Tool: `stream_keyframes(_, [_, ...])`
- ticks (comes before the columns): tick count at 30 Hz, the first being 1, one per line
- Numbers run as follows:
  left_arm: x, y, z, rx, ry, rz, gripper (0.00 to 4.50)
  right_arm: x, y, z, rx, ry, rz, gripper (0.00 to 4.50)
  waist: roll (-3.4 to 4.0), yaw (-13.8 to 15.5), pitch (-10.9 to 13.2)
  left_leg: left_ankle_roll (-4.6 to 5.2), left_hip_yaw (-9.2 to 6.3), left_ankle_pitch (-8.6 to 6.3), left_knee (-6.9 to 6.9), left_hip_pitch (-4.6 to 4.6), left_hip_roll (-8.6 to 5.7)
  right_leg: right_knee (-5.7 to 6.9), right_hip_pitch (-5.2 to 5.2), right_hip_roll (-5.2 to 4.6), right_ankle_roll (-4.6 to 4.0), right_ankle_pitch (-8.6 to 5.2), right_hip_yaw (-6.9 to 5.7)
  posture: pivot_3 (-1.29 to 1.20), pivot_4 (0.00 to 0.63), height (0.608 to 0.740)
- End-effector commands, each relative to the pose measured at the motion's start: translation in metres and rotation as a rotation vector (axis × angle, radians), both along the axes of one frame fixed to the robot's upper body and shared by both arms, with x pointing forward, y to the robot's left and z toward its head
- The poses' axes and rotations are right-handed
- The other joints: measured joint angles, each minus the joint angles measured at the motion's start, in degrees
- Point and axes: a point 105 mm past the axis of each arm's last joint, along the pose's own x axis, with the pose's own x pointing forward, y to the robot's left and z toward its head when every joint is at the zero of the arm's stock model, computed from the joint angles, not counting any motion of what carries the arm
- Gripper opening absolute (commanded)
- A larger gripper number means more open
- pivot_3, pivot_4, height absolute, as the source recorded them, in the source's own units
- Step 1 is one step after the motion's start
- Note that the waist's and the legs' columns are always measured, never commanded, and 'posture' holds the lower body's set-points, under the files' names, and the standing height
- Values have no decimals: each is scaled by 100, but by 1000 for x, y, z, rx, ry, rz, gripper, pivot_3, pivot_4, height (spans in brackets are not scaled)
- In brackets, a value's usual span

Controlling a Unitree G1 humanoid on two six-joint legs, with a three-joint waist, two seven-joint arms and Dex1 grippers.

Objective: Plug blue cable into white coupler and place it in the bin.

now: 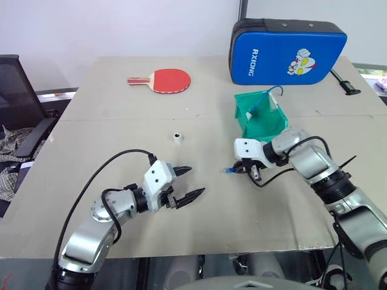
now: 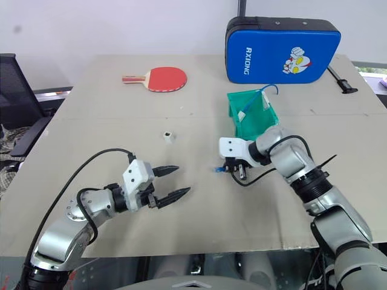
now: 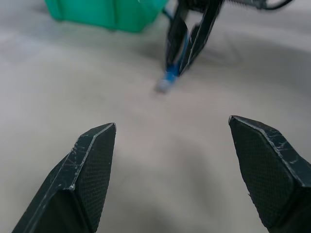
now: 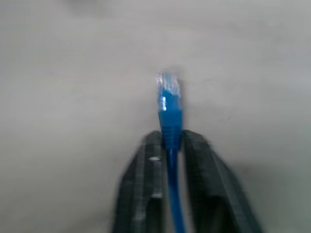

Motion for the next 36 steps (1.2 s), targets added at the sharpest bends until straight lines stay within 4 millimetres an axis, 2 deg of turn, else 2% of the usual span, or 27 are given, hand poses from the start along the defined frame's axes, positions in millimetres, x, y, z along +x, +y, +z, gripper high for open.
stream_keyframes(1, [1,-8,2,11,-22,-65,3804,-3,-3,1,46,7,-29,2243,-2,-6,-1,0,3,0,0,-2,-3,-3,0,-6,1,0,1,0,150,731])
stream_keyframes(3, [4,-13,1,9,-22,-82,3804,-9,-7,16,149,-11,-41,3258,-2,22,0,1,0,-1,0,-9,-8,-4,-2,-11,1,0,-2,0,150,731])
stream_keyframes(6, [9,-23,-4,24,-19,-116,3804,-26,-23,35,275,-14,-70,4447,2,90,2,1,-14,-1,0,-34,-8,-4,-19,-9,2,0,-14,0,150,731])
stream_keyframes(8, [15,-33,-6,19,-13,-138,3804,-43,-39,40,321,-21,-100,4447,2,79,3,0,-16,0,5,-70,-8,1,-50,-6,22,13,-15,0,150,731])
stream_keyframes(11, [23,-44,-10,45,-20,-185,3804,-60,-51,49,413,-41,-191,4447,-1,111,2,1,-27,-1,9,-77,-12,-1,-47,-5,24,13,-22,0,150,731])
stream_keyframes(16, [51,-66,-13,88,-32,-233,3804,-89,-84,48,429,-170,-379,4447,-2,85,1,2,-24,-1,22,-74,-10,2,-43,5,35,-9,-19,0,150,731])
stream_keyframes(19, [62,-76,-14,128,-41,-263,3804,-105,-91,47,430,-221,-428,4447,-4,53,2,2,-19,-1,35,-73,-8,6,-43,8,34,-11,-13,0,150,731])
stream_keyframes(23, [71,-87,-16,164,-40,-303,3804,-120,-91,50,462,-267,-465,4447,-5,57,1,2,-14,-1,38,-65,-5,8,-40,17,32,-11,-3,0,150,731])
stream_keyframes(24, [72,-89,-17,171,-35,-313,3276,-122,-90,50,468,-273,-475,4500,-5,61,1,2,-19,-1,38,-65,-5,9,-40,18,32,-11,-6,0,150,731])
stream_keyframes(26, [69,-89,-21,202,-19,-354,2596,-125,-91,48,463,-276,-502,4500,-8,68,-1,2,-21,-1,38,-67,-4,9,-40,20,31,-12,-7,0,150,731])
stream_keyframes(30, [63,-84,-25,231,14,-410,562,-128,-90,44,480,-255,-563,4500,-8,62,-2,2,-16,-1,38,-69,-2,6,-41,18,31,-12,-2,0,150,731])
stream_keyframes(31, [63,-83,-25,235,14,-413,221,-129,-89,43,490,-240,-574,4500,-9,65,-2,2,-16,-1,38,-69,-2,6,-41,17,31,-12,-2,0,150,731])
stream_keyframes(32, [62,-81,-25,237,14,-414,59,-129,-87,42,506,-225,-586,4500,-10,65,-3,2,-17,-1,38,-69,-1,6,-40,17,31,-12,-2,0,150,731])
stream_keyframes(34, [59,-80,-21,198,40,-419,59,-128,-82,41,571,-162,-630,4500,-12,64,-5,2,-19,-1,38,-68,-1,6,-40,17,30,-12,-3,0,150,731])
stream_keyframes(36, [45,-84,0,4,183,-456,59,-126,-73,41,673,-55,-680,4500,-12,48,-6,2,-19,-1,38,-67,5,8,-40,19,30,-12,-3,0,150,731])
